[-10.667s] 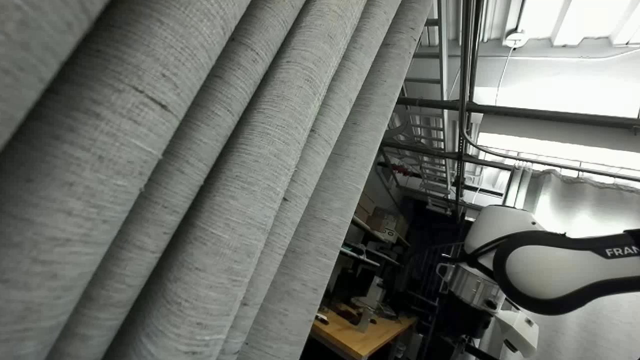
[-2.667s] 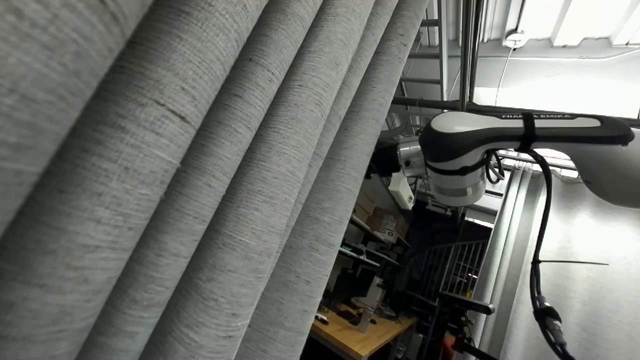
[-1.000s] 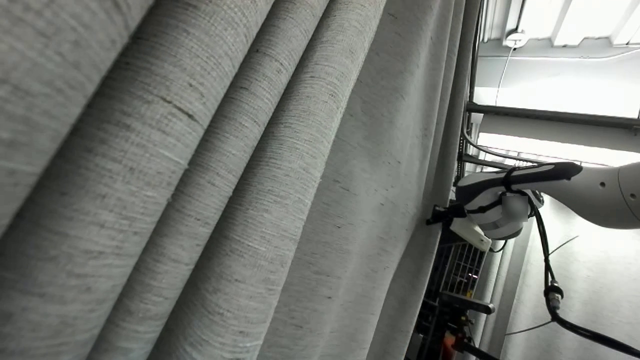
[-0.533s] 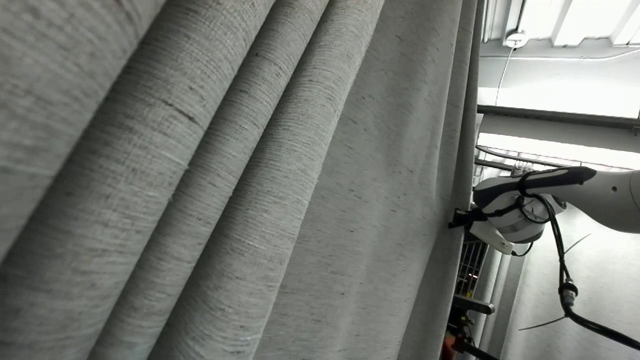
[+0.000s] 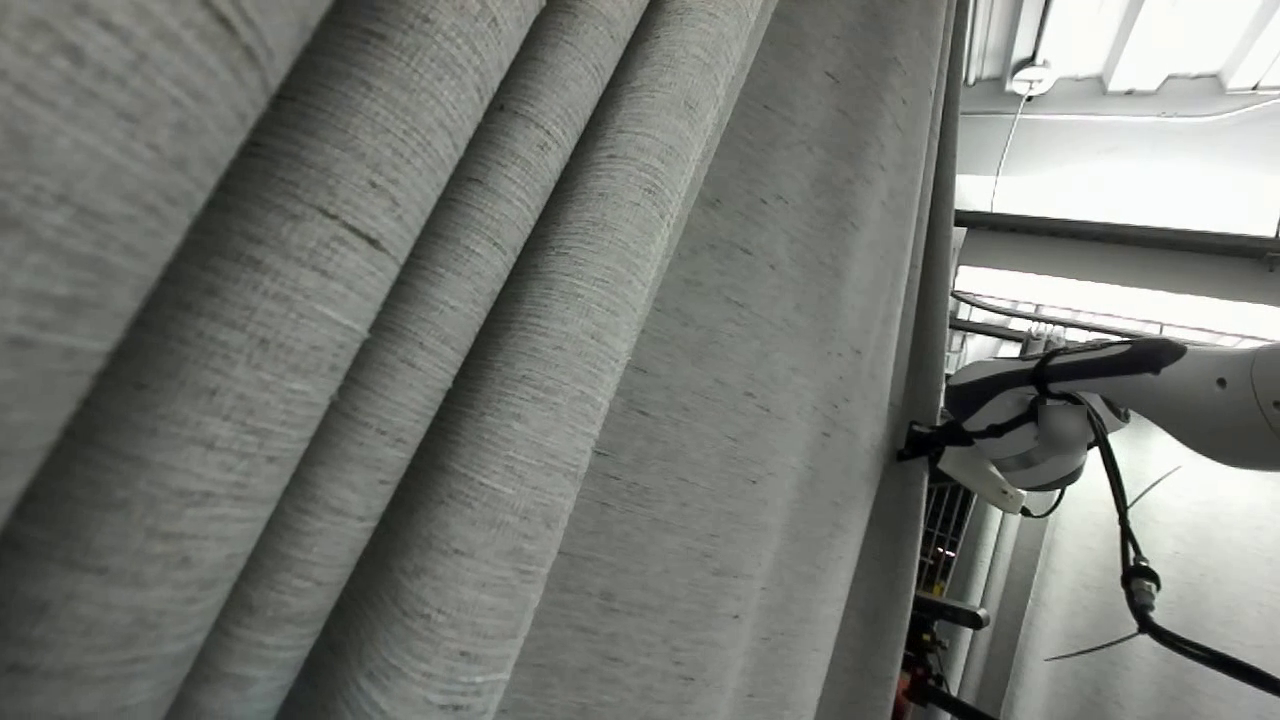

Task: Slide the curtain to the right

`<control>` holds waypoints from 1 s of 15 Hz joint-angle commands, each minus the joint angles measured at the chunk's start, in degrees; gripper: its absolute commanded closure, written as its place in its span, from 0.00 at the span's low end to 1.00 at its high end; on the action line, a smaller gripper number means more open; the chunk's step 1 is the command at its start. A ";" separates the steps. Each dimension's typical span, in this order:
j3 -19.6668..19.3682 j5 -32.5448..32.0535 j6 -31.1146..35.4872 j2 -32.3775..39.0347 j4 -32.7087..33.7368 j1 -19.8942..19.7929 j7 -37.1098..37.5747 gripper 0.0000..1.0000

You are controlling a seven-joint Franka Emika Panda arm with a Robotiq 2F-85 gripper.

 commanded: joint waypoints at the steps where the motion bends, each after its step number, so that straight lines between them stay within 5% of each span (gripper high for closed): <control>1: -5.20 1.51 -1.96 0.82 -6.01 5.56 1.45 1.00; 8: -7.59 0.59 -1.97 -1.46 -9.06 18.23 3.52 1.00; 15: -8.63 -0.07 -1.88 -4.03 -10.44 25.41 2.98 1.00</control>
